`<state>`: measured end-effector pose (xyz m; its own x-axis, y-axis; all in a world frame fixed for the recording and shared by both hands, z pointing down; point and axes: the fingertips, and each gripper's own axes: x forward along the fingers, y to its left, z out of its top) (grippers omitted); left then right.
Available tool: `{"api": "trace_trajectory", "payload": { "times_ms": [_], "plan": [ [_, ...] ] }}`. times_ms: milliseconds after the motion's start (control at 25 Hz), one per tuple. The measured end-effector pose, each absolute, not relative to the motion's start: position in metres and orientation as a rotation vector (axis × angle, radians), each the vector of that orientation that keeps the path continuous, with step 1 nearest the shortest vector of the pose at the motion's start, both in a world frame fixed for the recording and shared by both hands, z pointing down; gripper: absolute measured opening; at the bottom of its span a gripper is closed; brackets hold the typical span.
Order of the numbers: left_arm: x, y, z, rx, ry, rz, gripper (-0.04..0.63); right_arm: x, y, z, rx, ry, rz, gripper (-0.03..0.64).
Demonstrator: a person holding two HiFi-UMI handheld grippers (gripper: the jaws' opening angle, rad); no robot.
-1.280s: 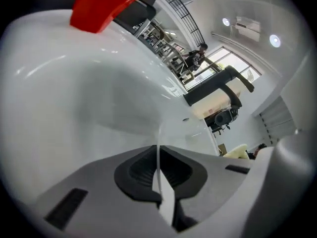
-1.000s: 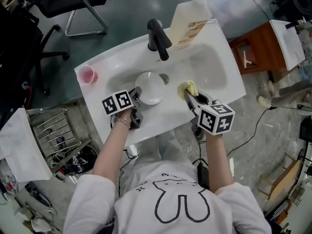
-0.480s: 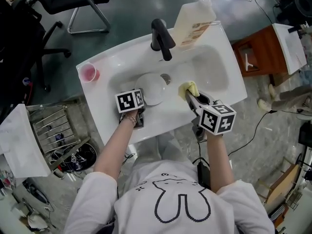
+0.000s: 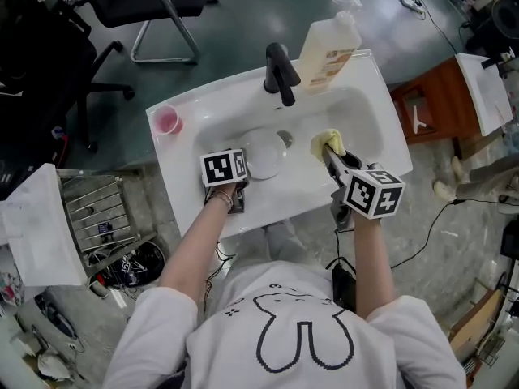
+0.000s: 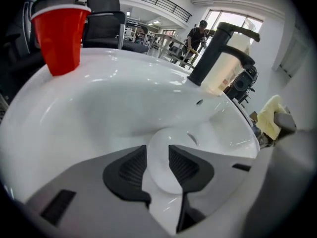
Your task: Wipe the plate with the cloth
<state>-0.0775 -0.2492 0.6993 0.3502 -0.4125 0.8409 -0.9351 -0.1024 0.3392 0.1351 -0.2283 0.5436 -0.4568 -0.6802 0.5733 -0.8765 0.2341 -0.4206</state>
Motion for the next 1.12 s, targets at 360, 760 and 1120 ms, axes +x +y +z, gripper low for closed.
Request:
{"api": "trace_trajectory", "payload": {
  "times_ms": [360, 760, 1120],
  "plan": [
    [-0.083, -0.28, 0.612, 1.906, -1.311, 0.668, 0.141, 0.128, -0.241, 0.491, 1.461, -2.328, 0.85, 0.049],
    [-0.11, -0.305, 0.502, 2.136, -1.435, 0.413, 0.141, 0.119, -0.269, 0.42, 1.433, -2.419, 0.551, 0.049],
    [-0.12, -0.296, 0.382, 2.476, -1.61, 0.23, 0.204, 0.114, -0.275, 0.353, 1.513, -2.516, 0.181, 0.049]
  ]
}}
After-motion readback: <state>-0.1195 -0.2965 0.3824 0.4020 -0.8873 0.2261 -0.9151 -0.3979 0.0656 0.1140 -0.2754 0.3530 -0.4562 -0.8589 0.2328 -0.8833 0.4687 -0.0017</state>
